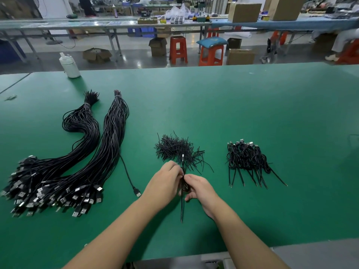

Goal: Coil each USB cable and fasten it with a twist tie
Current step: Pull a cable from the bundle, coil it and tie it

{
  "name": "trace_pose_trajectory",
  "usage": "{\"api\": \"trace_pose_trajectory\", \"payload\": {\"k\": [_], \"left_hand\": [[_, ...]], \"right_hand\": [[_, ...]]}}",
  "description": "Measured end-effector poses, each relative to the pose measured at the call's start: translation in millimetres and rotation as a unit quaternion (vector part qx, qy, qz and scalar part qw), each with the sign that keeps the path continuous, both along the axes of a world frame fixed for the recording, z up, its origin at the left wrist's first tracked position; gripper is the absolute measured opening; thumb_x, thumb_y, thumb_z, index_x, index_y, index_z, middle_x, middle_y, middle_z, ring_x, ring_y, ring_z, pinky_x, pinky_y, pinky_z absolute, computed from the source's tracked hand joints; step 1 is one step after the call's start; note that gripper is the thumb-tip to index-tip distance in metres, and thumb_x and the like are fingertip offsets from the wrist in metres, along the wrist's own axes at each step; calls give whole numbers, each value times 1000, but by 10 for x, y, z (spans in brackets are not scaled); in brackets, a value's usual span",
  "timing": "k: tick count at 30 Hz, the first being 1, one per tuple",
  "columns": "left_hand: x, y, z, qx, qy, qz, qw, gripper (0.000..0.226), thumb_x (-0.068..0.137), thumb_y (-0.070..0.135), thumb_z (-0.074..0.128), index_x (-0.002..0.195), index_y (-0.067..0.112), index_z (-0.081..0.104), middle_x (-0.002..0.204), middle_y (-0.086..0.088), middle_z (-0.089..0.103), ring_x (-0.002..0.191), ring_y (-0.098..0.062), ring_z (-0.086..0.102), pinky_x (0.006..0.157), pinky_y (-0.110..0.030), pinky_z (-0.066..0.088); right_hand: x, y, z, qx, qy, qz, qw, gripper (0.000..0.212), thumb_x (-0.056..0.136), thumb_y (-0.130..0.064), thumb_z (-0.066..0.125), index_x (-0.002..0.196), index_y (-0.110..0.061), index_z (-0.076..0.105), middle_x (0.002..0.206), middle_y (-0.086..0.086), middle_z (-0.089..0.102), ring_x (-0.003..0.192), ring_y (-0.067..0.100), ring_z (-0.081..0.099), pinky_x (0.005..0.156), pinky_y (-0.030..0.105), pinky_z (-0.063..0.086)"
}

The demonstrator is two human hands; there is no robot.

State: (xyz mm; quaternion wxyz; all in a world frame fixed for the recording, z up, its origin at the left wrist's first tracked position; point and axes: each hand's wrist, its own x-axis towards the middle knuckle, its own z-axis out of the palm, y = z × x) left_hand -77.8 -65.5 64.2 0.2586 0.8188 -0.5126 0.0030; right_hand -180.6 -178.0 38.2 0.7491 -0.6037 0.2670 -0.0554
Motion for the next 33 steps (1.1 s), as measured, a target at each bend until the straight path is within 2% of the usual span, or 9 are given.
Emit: {"api": "trace_pose_trajectory", "payload": {"k": [4,8,17,19,23,27,29,31,33], "left_hand": [[-18,27,-78,-34,2,13,999,11,98,15,54,98,9,64,106,-1,58,93,-20,59,76,-37,52],[-14,39,-118,-29,15,33,999,10,98,18,55,97,13,65,99,3,61,84,-17,59,75,-36,51],[6,68,-148,-27,83,36,996,3,95,18,60,94,19,63,90,10,57,85,-10,55,81,-31,49],[13,92,-128,-28,54,6,998,2,94,17,61,95,17,64,91,9,57,88,-11,54,79,-31,49],[55,133,-43,-33,-72,-70,994,4,88,16,70,88,13,66,84,4,61,81,-19,55,66,-30,48],[107,137,65,-18,-165,-107,980,10,85,21,69,81,14,64,81,4,61,79,-20,53,70,-31,49],[104,139,98,-31,-111,-70,991,9,84,21,69,81,15,63,85,6,62,86,-19,51,75,-29,46],[94,135,109,-49,32,4,998,10,82,18,70,78,20,61,87,9,61,92,-14,49,79,-27,41],[114,119,110,-22,193,63,979,17,82,16,70,72,26,60,80,13,62,85,-7,52,75,-25,40]], "right_hand": [[0,-42,8,31,-13,-9,999,24,102,-14,53,111,5,65,88,9,67,71,14,65,57,26,52],[6,-60,6,35,-8,4,999,21,101,-15,56,107,1,66,90,8,71,77,19,67,59,26,54],[3,-71,-43,14,-7,27,1000,17,100,-18,57,100,-4,68,86,7,74,75,20,67,60,28,55],[-6,-78,-45,19,-12,37,999,18,101,-18,56,101,-4,67,86,7,74,76,22,69,58,27,55],[-7,-81,-66,24,-26,56,998,18,102,-16,54,102,-2,65,87,9,73,78,23,72,56,26,55],[-8,-84,-84,35,-32,53,997,23,103,-22,52,113,-5,64,97,14,75,81,25,73,54,25,54],[-30,-107,-88,68,-47,31,996,25,104,-20,49,127,-15,58,105,12,74,84,27,72,56,25,55],[-45,-121,-98,88,-75,-15,993,40,100,-8,54,133,-30,54,118,7,71,78,26,70,53,24,52],[-38,-94,-111,70,-83,-38,993,50,92,0,64,130,-34,61,109,12,67,58,16,56,45,19,39]]}}
